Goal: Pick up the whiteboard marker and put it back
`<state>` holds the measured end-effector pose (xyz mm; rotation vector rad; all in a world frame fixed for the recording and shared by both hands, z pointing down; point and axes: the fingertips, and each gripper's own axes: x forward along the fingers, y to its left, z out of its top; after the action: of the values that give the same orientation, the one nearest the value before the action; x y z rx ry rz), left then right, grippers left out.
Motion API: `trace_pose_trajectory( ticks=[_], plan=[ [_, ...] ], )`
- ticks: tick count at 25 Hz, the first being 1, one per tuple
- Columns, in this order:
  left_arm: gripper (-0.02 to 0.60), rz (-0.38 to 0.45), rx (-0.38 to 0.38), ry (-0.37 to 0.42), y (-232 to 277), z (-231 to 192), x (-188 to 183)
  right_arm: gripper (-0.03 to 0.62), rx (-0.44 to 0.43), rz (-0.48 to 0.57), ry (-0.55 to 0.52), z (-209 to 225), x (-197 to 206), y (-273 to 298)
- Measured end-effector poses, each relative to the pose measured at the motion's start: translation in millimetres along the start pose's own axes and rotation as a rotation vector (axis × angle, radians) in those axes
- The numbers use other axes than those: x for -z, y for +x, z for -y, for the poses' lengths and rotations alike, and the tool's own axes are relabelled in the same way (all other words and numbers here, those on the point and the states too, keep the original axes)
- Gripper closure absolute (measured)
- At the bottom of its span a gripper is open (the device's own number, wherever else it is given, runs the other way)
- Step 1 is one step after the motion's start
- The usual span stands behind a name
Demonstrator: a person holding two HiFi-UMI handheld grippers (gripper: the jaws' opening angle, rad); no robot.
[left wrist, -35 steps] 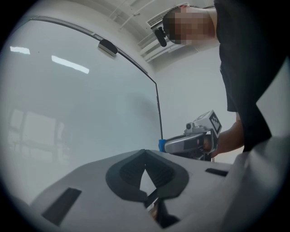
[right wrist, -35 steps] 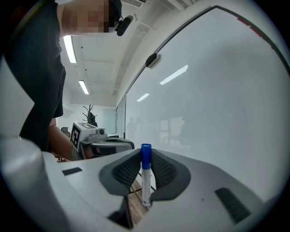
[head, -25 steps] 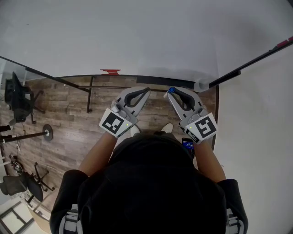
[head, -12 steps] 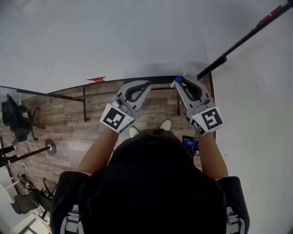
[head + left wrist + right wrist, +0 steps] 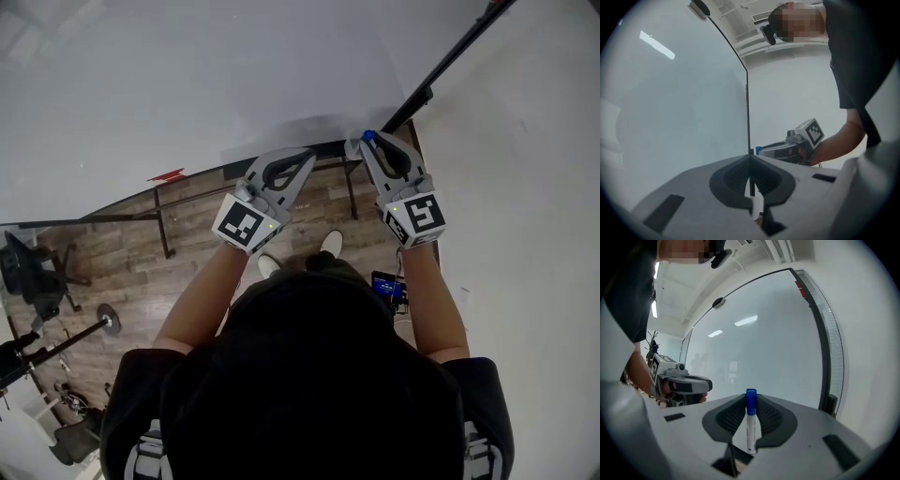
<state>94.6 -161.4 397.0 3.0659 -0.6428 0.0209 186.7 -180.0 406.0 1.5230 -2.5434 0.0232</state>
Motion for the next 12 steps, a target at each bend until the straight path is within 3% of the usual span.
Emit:
trace_pose_trajectory(
  ticks=[5,12],
  plan=[
    [0.578,-0.002,0.038,0.002,29,4,18,0.528,0.043,-0.021,-0.004,22,27,11],
    [0.578,-0.013,0.031,-0.034,57,0,49,0.528,0.084,-0.058,-0.001,42,61,24]
  ],
)
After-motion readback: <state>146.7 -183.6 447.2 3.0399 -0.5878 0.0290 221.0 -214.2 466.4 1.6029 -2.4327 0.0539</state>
